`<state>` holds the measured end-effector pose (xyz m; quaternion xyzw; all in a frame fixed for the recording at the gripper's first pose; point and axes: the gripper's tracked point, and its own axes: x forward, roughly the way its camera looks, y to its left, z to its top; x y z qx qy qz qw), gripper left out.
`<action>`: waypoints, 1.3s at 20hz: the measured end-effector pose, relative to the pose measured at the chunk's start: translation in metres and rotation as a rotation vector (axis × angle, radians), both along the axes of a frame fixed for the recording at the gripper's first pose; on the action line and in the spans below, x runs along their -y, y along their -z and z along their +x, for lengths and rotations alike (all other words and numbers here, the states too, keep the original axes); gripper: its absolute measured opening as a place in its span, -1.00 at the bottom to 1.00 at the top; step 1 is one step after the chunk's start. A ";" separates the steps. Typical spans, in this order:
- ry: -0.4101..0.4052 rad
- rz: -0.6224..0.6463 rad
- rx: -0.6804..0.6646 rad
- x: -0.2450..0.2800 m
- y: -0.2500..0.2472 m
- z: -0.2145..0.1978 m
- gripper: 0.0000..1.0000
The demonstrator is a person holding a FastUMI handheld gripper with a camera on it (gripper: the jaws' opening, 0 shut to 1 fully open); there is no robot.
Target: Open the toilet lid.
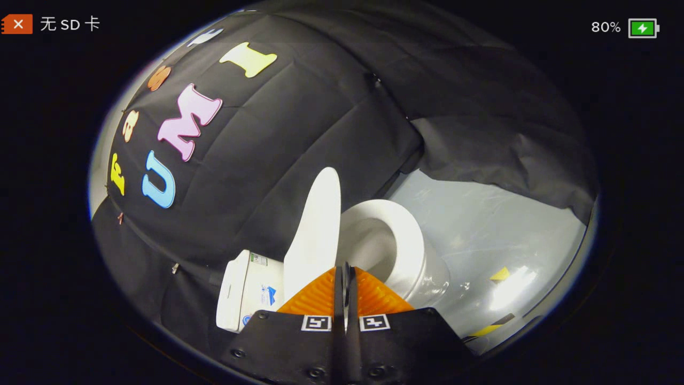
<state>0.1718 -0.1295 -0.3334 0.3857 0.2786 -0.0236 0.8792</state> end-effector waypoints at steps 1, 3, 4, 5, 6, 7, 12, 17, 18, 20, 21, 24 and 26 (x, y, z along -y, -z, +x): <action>-0.006 -0.017 0.007 -0.007 -0.011 0.001 -0.90; -0.019 -0.053 0.026 -0.023 -0.035 0.002 -0.91; -0.028 -0.076 0.037 -0.032 -0.049 0.001 -0.90; -0.035 -0.102 0.049 -0.041 -0.060 0.002 -0.90; -0.042 -0.134 0.056 -0.051 -0.070 0.003 -0.91; -0.045 -0.164 0.059 -0.058 -0.078 0.004 -0.90; -0.043 -0.311 0.070 -0.091 -0.108 0.006 -0.90; -0.052 -0.387 0.097 -0.124 -0.132 0.006 -0.90; -0.054 -0.401 0.101 -0.131 -0.136 0.005 -0.90; -0.062 -0.442 0.110 -0.143 -0.143 0.005 -0.91; -0.066 -0.461 0.116 -0.150 -0.147 0.005 -0.91; -0.088 -0.513 0.141 -0.172 -0.158 0.006 -0.90; -0.102 -0.539 0.163 -0.188 -0.166 0.006 -0.90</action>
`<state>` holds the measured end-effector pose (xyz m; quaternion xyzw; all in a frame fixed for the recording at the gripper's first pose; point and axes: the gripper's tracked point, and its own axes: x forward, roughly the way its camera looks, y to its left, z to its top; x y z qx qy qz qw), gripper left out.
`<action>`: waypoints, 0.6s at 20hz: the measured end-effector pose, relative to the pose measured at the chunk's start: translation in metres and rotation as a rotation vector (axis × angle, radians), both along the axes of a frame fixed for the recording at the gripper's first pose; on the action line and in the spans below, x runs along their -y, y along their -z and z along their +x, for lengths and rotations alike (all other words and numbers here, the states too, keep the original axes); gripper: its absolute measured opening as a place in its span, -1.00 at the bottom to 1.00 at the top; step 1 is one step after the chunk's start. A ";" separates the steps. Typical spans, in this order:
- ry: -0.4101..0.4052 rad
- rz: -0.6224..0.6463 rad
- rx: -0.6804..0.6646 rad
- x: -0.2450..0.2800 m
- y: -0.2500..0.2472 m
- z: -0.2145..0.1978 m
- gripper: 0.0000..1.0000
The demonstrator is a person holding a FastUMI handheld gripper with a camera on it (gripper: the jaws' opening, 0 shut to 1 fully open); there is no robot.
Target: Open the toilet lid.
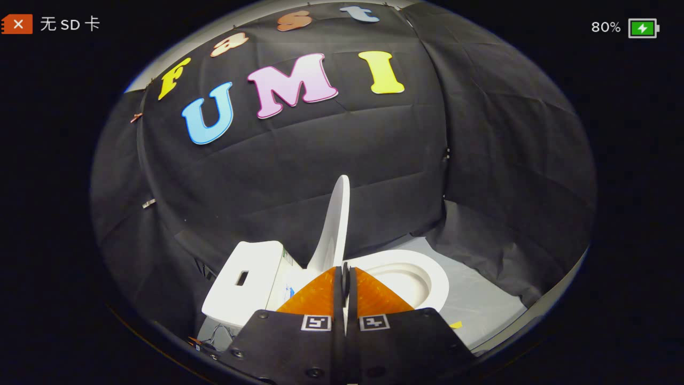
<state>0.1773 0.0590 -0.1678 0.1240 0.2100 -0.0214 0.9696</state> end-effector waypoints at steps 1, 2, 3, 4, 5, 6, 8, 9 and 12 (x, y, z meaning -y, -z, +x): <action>-0.008 -0.016 0.007 -0.008 -0.002 -0.001 -0.90; -0.014 -0.033 0.014 -0.016 -0.004 -0.001 -0.90; -0.021 -0.044 0.021 -0.024 -0.008 0.000 -0.90; -0.031 -0.054 0.032 -0.034 -0.011 -0.003 -0.90; -0.044 -0.063 0.041 -0.047 -0.016 -0.006 -0.90; -0.055 -0.072 0.051 -0.057 -0.018 -0.007 -0.90; -0.074 -0.101 0.070 -0.076 -0.022 -0.007 -0.91; -0.080 -0.112 0.079 -0.084 -0.024 -0.008 -0.90; -0.108 -0.139 0.107 -0.113 -0.029 -0.007 -0.90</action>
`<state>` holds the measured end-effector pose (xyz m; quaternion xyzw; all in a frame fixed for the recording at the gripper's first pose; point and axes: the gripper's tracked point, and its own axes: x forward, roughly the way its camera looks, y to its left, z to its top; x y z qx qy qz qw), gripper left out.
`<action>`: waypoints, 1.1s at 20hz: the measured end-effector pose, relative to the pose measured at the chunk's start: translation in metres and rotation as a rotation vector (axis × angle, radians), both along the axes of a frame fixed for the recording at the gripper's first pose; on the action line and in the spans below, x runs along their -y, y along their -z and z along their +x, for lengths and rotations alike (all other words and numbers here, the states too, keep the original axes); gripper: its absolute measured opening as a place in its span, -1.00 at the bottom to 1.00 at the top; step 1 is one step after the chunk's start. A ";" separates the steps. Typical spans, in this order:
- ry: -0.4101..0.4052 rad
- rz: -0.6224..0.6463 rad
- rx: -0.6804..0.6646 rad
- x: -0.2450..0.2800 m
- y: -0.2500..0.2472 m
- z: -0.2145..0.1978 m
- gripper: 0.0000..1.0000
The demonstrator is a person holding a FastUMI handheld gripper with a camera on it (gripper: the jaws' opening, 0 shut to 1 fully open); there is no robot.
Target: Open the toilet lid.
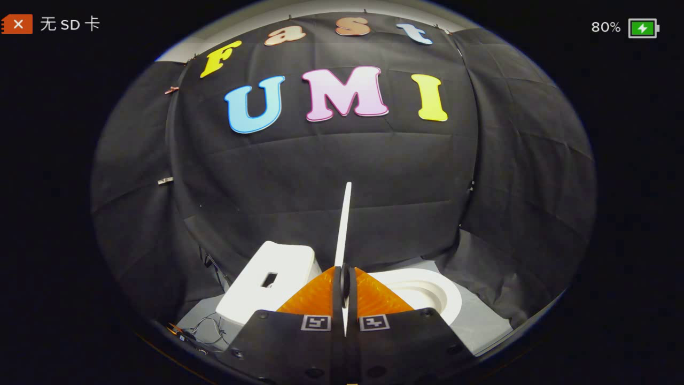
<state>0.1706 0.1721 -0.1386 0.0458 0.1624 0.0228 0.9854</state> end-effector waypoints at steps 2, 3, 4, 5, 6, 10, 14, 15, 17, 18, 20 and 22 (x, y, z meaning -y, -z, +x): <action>-0.020 -0.040 0.020 -0.018 -0.001 -0.001 -0.90; -0.030 -0.064 0.029 -0.025 -0.001 -0.002 -0.90; -0.036 -0.083 0.038 -0.033 -0.001 -0.003 -0.90; -0.040 -0.095 0.045 -0.038 -0.001 -0.002 -0.90; -0.041 -0.104 0.051 -0.045 -0.002 -0.002 -0.90; -0.070 -0.146 0.068 -0.078 -0.001 -0.002 -0.90; -0.107 -0.188 0.082 -0.111 0.004 -0.007 -0.90; -0.111 -0.192 0.082 -0.117 0.005 -0.007 -0.90; -0.127 -0.199 0.078 -0.134 0.007 -0.008 -0.90; -0.137 -0.203 0.075 -0.142 0.007 -0.007 -0.90; -0.151 -0.225 0.076 -0.156 0.009 -0.008 -0.90; -0.148 -0.254 0.086 -0.163 0.009 -0.008 -0.90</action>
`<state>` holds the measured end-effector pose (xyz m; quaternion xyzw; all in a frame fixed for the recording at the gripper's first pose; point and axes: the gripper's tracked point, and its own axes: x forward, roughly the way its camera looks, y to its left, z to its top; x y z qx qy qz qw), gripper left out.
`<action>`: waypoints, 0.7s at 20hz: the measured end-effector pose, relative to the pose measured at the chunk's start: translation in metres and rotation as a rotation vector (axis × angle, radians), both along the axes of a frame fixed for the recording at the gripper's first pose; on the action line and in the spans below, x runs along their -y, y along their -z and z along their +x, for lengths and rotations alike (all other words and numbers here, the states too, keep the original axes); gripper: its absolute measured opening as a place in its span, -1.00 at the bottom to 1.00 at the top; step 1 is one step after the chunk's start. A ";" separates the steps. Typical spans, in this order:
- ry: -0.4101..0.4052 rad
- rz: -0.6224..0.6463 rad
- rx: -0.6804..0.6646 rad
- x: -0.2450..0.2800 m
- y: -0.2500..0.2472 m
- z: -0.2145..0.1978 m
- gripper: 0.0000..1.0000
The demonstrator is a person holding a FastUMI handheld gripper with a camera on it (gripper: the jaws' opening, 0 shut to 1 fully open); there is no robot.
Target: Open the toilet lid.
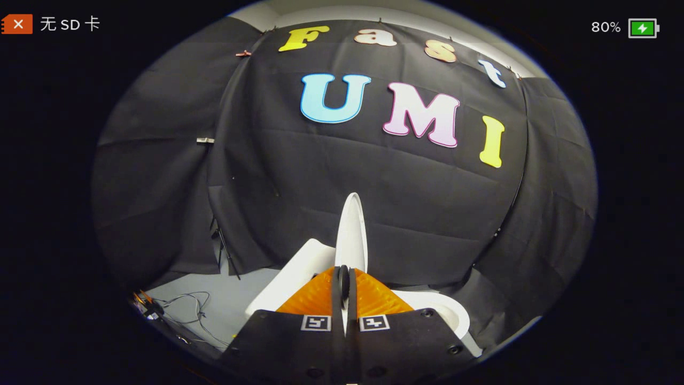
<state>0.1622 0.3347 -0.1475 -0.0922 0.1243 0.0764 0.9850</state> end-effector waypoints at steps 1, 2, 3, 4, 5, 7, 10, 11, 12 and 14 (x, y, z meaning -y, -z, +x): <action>-0.002 -0.009 0.002 -0.003 0.002 -0.001 -0.90; -0.004 -0.020 0.004 -0.007 0.003 -0.002 -0.90; -0.002 -0.030 0.009 -0.008 0.003 -0.002 -0.90; 0.001 -0.034 0.014 -0.009 0.002 -0.002 -0.90; 0.004 -0.032 0.013 -0.009 0.002 -0.002 -0.90; 0.011 -0.033 0.015 -0.008 0.001 -0.002 -0.90; 0.035 -0.017 0.017 0.000 -0.002 -0.002 -0.90; 0.038 -0.006 0.018 0.002 -0.002 -0.002 -0.88; 0.036 0.008 0.017 0.002 -0.003 -0.001 -0.86; 0.042 0.025 0.007 0.005 -0.001 -0.004 -0.70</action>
